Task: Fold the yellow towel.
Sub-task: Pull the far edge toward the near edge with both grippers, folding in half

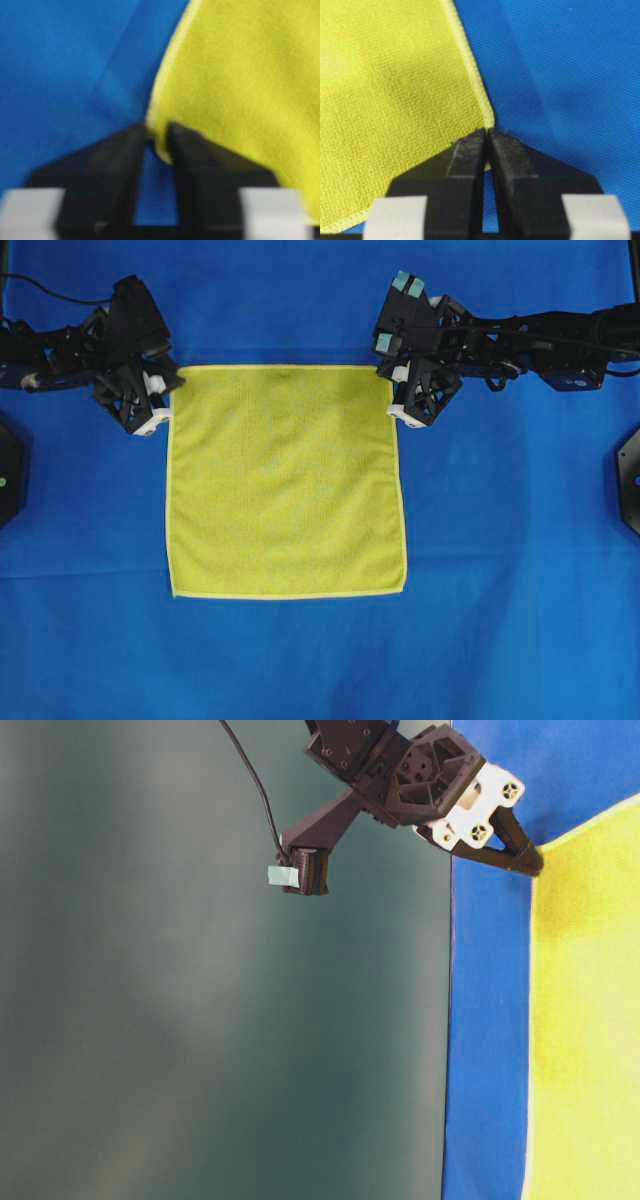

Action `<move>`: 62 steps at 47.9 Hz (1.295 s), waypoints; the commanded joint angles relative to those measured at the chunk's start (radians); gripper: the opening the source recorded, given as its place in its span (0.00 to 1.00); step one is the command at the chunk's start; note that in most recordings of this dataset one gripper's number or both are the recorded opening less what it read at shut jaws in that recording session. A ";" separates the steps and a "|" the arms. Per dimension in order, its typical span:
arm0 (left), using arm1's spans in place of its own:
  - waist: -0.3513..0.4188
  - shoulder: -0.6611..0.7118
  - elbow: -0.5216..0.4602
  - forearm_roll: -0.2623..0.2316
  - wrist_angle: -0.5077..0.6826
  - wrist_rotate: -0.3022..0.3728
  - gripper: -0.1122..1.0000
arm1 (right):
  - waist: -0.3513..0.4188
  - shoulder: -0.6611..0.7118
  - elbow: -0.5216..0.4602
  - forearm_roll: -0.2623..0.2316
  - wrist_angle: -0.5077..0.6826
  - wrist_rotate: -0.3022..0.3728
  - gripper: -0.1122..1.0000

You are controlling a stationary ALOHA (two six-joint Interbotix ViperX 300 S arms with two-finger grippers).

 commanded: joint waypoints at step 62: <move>-0.417 -0.209 -0.029 -0.005 0.230 -0.080 0.13 | 0.218 -0.190 -0.002 0.018 0.193 0.028 0.12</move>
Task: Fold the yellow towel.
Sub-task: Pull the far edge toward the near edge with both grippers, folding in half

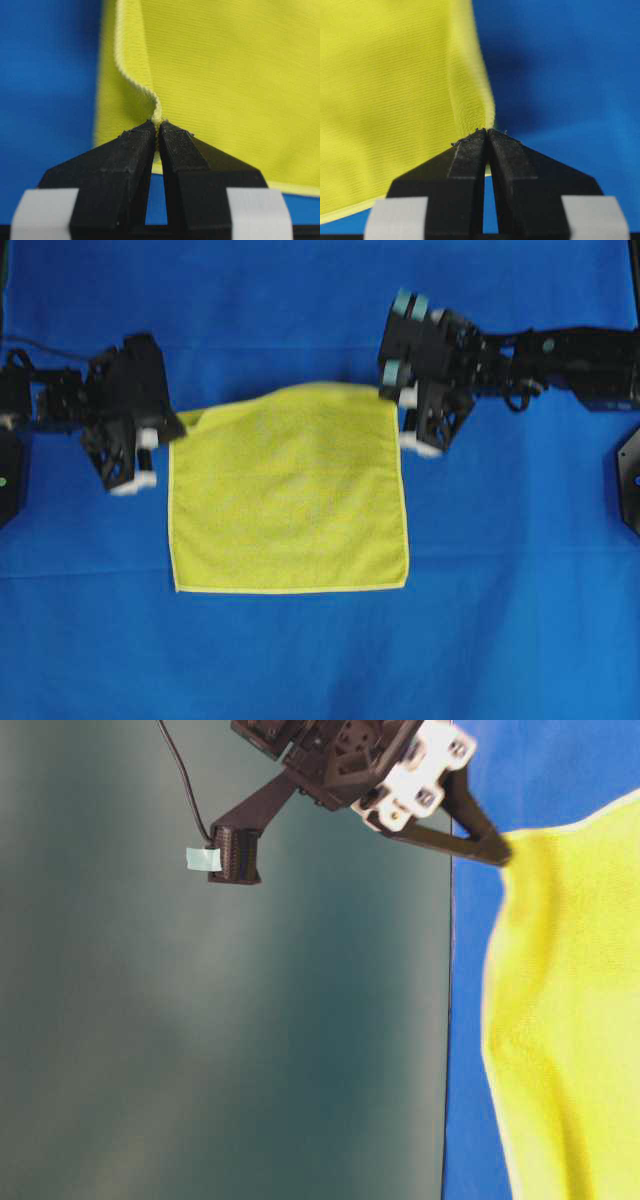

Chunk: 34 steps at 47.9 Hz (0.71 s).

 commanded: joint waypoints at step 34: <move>-0.485 0.107 -0.115 -0.002 0.035 -0.324 0.13 | 0.397 -0.025 0.021 0.034 0.012 0.321 0.12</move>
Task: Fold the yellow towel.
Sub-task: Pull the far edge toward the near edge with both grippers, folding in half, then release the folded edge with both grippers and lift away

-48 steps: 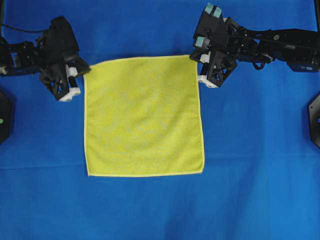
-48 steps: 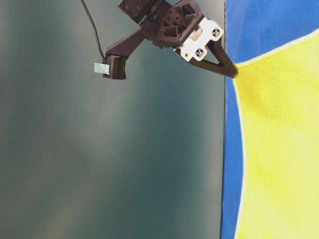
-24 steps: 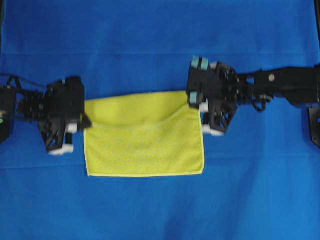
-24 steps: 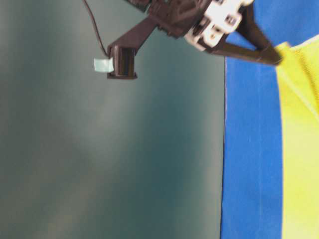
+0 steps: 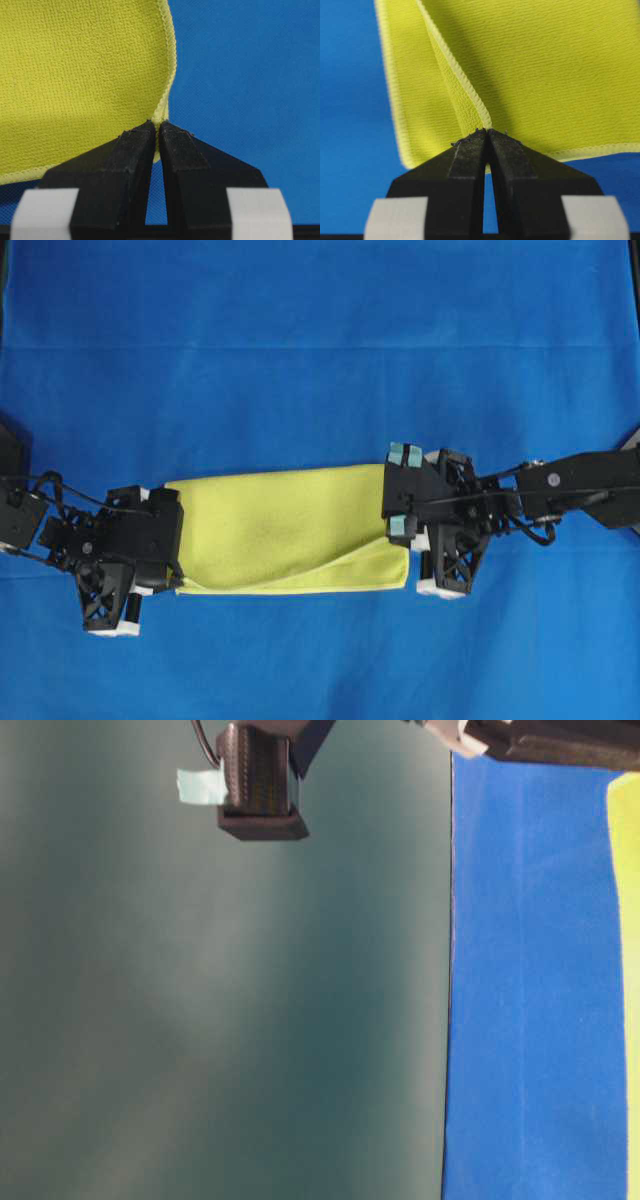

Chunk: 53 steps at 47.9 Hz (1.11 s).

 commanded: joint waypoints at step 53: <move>0.163 -0.146 0.005 0.000 0.075 0.063 0.70 | -0.061 -0.169 -0.009 -0.044 0.031 0.026 0.64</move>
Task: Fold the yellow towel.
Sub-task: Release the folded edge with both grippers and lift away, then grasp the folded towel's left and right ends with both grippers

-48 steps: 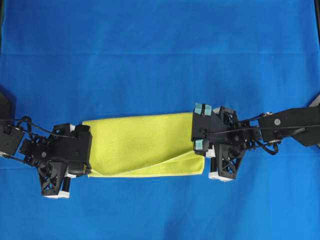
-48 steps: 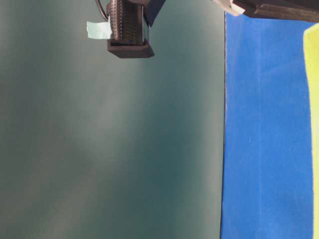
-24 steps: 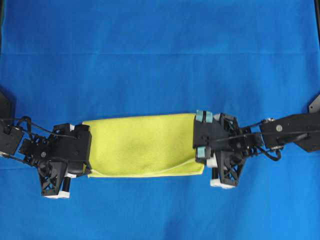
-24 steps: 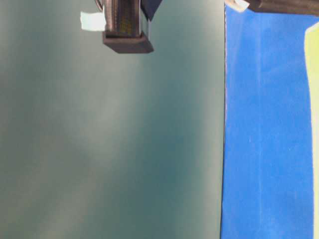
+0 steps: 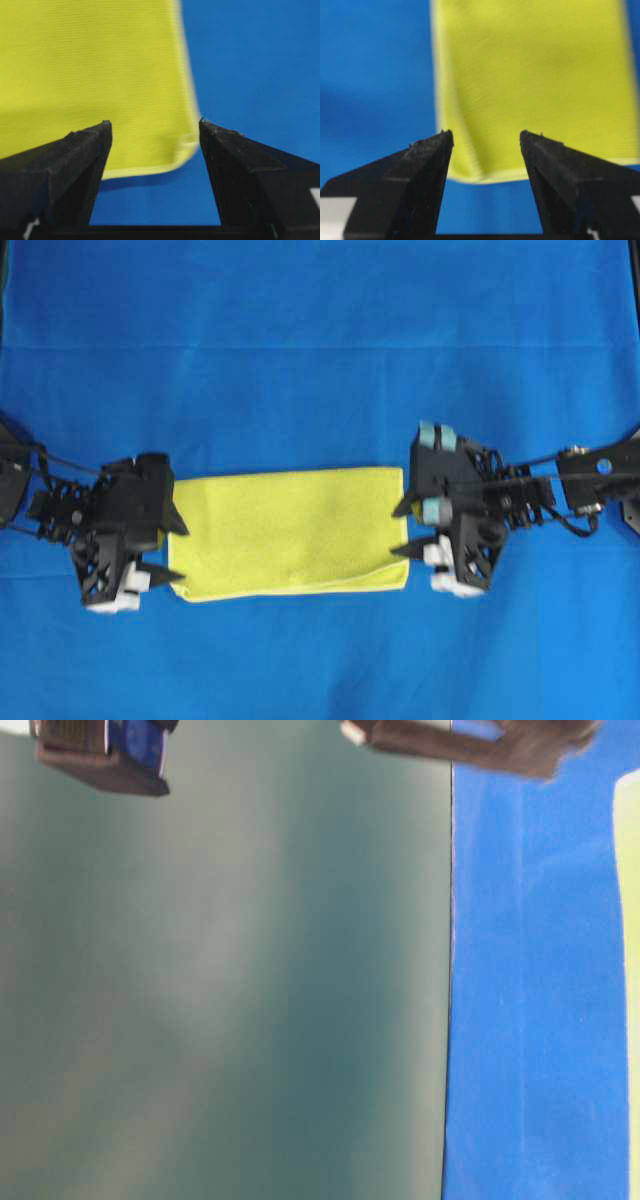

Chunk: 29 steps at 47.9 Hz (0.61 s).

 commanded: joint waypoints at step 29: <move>0.288 0.032 0.074 0.000 -0.044 0.146 0.70 | -0.225 0.158 -0.012 -0.054 -0.018 -0.003 0.64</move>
